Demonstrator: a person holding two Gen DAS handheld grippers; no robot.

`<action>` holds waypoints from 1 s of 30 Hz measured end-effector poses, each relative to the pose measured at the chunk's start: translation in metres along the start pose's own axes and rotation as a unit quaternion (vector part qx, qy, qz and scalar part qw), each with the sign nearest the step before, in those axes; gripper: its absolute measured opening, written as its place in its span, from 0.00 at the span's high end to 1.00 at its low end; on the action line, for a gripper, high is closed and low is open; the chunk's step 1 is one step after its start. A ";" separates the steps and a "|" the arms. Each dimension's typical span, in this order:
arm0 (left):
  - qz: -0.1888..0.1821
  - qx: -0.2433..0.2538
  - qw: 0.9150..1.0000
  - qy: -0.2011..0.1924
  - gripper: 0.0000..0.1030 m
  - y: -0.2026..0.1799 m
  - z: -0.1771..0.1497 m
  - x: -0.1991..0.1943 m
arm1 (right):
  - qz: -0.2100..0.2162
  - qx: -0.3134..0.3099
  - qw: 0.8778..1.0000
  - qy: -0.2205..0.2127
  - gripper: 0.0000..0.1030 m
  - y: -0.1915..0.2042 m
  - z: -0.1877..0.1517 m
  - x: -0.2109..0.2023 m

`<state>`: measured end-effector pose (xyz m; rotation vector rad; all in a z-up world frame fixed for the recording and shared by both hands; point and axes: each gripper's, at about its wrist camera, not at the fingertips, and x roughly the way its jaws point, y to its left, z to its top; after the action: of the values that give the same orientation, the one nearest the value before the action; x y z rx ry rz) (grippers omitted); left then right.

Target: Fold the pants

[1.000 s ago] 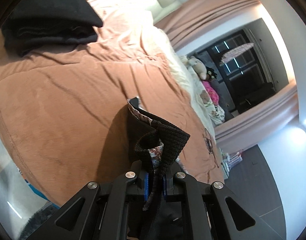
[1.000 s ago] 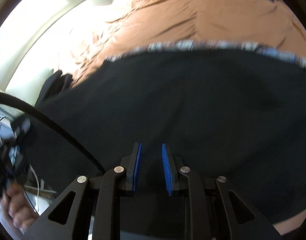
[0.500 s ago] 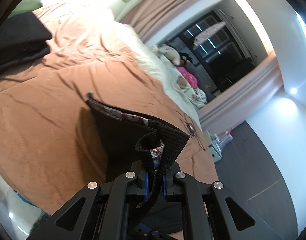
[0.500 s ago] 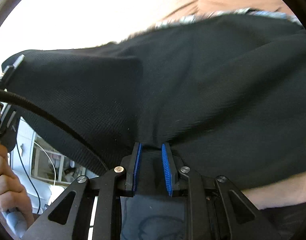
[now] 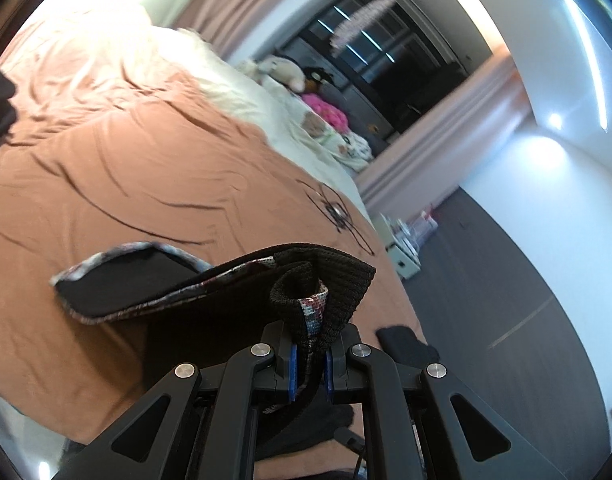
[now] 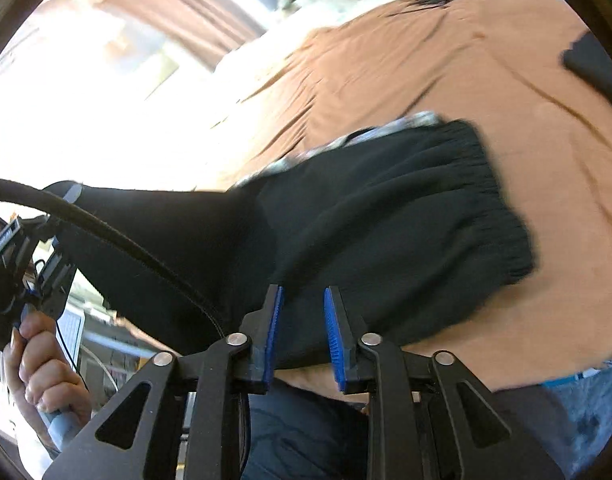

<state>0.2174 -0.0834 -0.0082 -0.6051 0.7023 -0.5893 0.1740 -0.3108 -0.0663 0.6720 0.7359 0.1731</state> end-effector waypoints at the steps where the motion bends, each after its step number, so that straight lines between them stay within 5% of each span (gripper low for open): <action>1: -0.003 0.004 1.000 0.006 0.90 -0.005 -0.003 0.005 | -0.003 0.006 1.000 -0.007 0.59 -0.006 -0.001 -0.006; 14: -0.022 0.040 0.994 0.096 0.90 -0.048 -0.058 0.075 | -0.031 0.049 0.998 -0.035 0.55 -0.024 -0.044 -0.043; 30: -0.029 0.061 0.976 0.206 0.90 -0.072 -0.143 0.130 | -0.057 0.088 0.993 -0.046 0.55 -0.067 -0.072 -0.099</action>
<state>0.1729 -0.2623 -0.0999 -0.3911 1.0305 -0.8175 0.0474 -0.3638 -0.0914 0.7978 0.7042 -0.0278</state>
